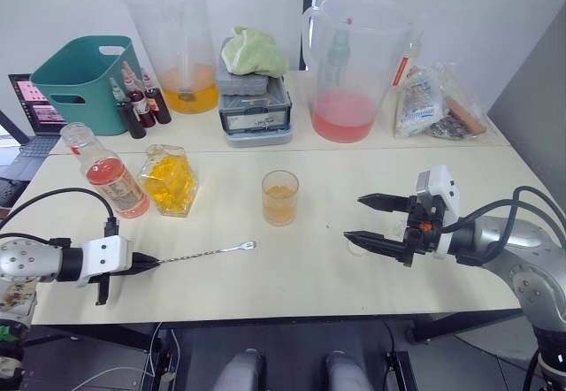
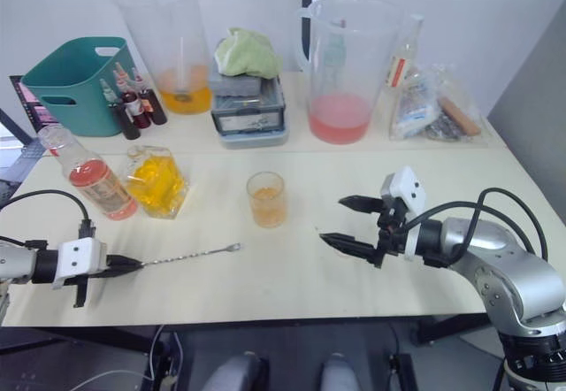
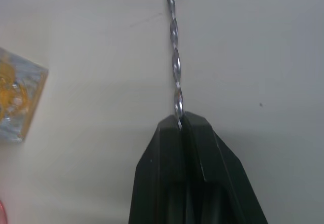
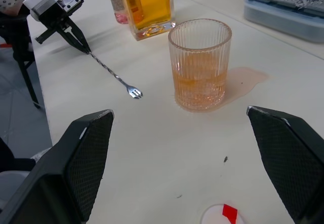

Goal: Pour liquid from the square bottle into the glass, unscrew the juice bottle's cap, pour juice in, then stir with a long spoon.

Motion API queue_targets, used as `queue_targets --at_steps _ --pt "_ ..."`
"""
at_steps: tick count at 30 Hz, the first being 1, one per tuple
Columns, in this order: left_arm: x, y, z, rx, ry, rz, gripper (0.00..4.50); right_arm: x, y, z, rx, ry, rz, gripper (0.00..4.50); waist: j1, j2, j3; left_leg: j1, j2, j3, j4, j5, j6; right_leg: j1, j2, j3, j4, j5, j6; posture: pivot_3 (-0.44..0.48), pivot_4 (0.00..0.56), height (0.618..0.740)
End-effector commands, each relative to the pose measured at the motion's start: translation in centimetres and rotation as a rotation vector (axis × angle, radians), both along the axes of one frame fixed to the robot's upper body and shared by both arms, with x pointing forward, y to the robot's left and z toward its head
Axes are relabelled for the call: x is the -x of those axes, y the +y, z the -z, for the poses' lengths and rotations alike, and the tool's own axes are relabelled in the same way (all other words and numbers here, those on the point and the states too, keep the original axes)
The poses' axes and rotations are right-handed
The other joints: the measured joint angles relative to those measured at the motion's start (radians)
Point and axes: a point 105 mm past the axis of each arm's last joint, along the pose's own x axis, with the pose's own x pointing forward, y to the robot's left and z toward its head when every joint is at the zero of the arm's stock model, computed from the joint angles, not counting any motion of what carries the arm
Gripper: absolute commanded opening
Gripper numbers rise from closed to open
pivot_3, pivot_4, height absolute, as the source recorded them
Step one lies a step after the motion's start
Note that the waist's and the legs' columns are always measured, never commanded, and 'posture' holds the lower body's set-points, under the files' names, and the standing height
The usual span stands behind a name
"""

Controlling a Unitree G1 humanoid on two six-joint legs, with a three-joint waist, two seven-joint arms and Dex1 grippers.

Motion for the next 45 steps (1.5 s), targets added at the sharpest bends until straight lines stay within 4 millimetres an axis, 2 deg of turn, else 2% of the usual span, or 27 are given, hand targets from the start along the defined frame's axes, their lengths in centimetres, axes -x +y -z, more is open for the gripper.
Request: queue_targets --at_steps 1,3,8,13,19,23,27,32,34,36,41,45 --pt "0.6 0.1 1.4 -0.013 0.08 0.005 0.53 0.3 0.0 -1.1 -0.008 -0.041 0.007 4.5 -0.002 0.001 0.0 0.0 0.0 0.0 0.0 0.0 0.0 0.0 0.0 0.0 0.0 0.0 0.0 0.0 0.15 0.74" --pt "0.7 -0.1 0.7 0.064 0.127 0.003 0.91 0.2 0.0 -1.1 -0.008 -0.041 0.011 4.5 -0.003 0.001 0.0 0.001 0.0 0.0 0.0 0.0 0.0 0.001 0.0 0.0 0.0 0.0 0.0 0.0 0.15 0.74" --pt "0.2 -1.0 -2.2 0.214 0.268 -0.041 2.6 0.0 0.3 -1.2 -0.012 -0.041 0.014 4.5 -0.012 0.0 0.0 0.0 0.001 0.001 0.001 0.0 0.0 0.001 0.002 -0.001 0.001 0.0 0.0 0.0 0.15 0.74" --pt "-0.3 -1.6 -1.8 0.175 0.288 -0.078 2.6 0.0 0.4 -1.4 -0.017 -0.045 0.017 4.5 -0.021 -0.001 0.001 0.001 0.001 0.0 0.001 0.0 0.0 0.001 0.003 -0.001 0.001 0.0 0.0 0.0 0.15 0.74" --pt "0.3 -0.3 1.3 0.025 0.345 -0.116 2.6 0.3 0.2 -1.8 -0.016 -0.05 0.029 4.5 -0.023 -0.001 0.0 0.0 0.002 0.0 0.001 0.0 0.0 -0.001 0.004 -0.001 0.001 0.0 0.0 0.0 0.15 0.74" --pt "0.5 0.4 2.1 -0.051 0.347 -0.101 1.5 0.3 0.1 -2.1 -0.02 -0.055 0.037 4.5 -0.023 0.0 0.0 0.002 0.002 0.001 0.001 0.0 0.0 0.001 0.004 -0.001 0.001 0.0 0.0 0.0 0.15 0.74" --pt "0.5 0.7 2.3 -0.071 0.343 -0.089 0.13 0.4 0.2 -2.1 -0.022 -0.055 0.039 4.5 -0.025 0.004 -0.002 0.005 0.002 0.001 0.0 0.0 0.0 0.004 0.004 0.0 0.001 0.0 0.0 0.0 0.15 0.74" --pt "0.4 0.2 2.1 -0.058 0.337 -0.05 0.06 0.4 0.4 -2.2 -0.026 -0.055 0.039 4.5 -0.026 0.005 -0.003 0.008 0.003 0.003 0.0 -0.001 0.002 0.005 0.004 0.0 0.001 0.0 0.0 0.0 0.15 0.74" --pt "0.4 -0.5 1.6 -0.015 0.325 -0.009 0.06 0.3 0.3 -2.1 -0.027 -0.053 0.04 4.5 -0.027 0.005 -0.003 0.008 0.003 0.004 0.0 -0.001 0.002 0.005 0.004 0.0 0.001 0.0 0.0 0.0 0.15 0.74" --pt "0.6 -2.6 -0.6 0.13 0.327 0.059 0.06 0.2 0.3 -1.9 -0.025 -0.046 0.045 4.5 -0.028 0.005 -0.003 0.008 0.003 0.005 0.0 -0.002 0.003 0.004 0.004 0.0 0.001 0.0 0.0 0.0 0.15 0.74" --pt "2.1 -6.3 -4.7 0.364 0.39 0.158 0.06 0.0 -0.2 -1.3 -0.016 -0.026 0.063 4.5 -0.024 0.001 -0.001 0.002 0.004 0.007 0.002 -0.003 0.004 0.0 0.003 0.001 0.001 0.0 0.0 0.0 0.15 0.74" --pt "3.0 -8.6 -6.2 0.466 0.414 0.181 0.06 -0.1 -0.6 -0.8 -0.014 -0.003 0.073 4.5 -0.022 0.001 0.0 -0.002 0.003 0.008 0.003 -0.002 0.004 -0.005 0.002 0.002 0.002 0.0 0.0 0.0 0.15 0.74"
